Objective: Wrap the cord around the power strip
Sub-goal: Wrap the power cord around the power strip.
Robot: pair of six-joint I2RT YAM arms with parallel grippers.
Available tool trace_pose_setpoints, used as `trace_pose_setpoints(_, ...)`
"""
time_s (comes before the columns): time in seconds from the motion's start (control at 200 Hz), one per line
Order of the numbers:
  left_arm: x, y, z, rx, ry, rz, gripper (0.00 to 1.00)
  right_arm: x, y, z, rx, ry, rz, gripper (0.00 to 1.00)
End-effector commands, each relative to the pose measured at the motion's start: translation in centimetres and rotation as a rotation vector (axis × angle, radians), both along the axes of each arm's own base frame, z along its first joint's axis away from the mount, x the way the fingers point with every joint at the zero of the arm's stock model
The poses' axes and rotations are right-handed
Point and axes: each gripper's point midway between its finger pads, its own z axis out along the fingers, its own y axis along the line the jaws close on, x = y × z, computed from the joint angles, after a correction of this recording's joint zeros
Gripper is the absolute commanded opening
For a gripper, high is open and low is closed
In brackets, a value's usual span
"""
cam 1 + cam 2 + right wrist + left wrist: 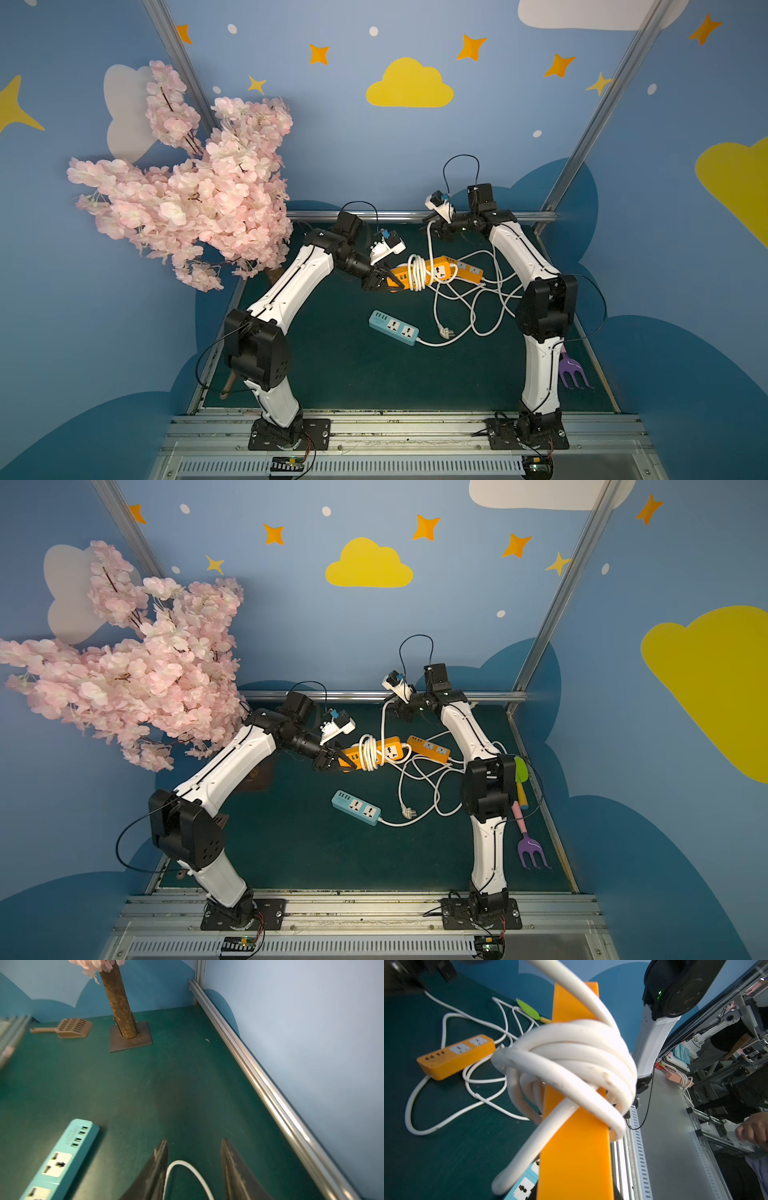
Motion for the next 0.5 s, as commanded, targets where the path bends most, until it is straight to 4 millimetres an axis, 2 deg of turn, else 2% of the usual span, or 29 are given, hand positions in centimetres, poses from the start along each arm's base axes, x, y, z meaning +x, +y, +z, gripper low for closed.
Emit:
trace_pose_setpoints(0.0, -0.7, -0.5, 5.1, -0.199, -0.088, -0.052, 0.02, -2.3, 1.2, 2.3, 0.149, 0.050, 0.052, 0.47)
trace_pose_setpoints(0.115, 0.2, -0.5, 5.9, -0.245, -0.113, -0.016, 0.02, -2.5, 1.3, 2.4, 0.226, 0.085, 0.015, 0.46)
trace_pose_setpoints(0.285, 1.9, -0.3, 5.7, -0.238, -0.143, 0.055, 0.02, -3.4, 2.3, 2.5, 0.305, 0.143, 0.021, 0.30)
trace_pose_setpoints(0.496, 6.0, 1.3, 7.0, -0.273, -0.198, 0.260, 0.03, -3.8, 2.8, 1.5, 0.399, 0.295, -0.029, 0.21)
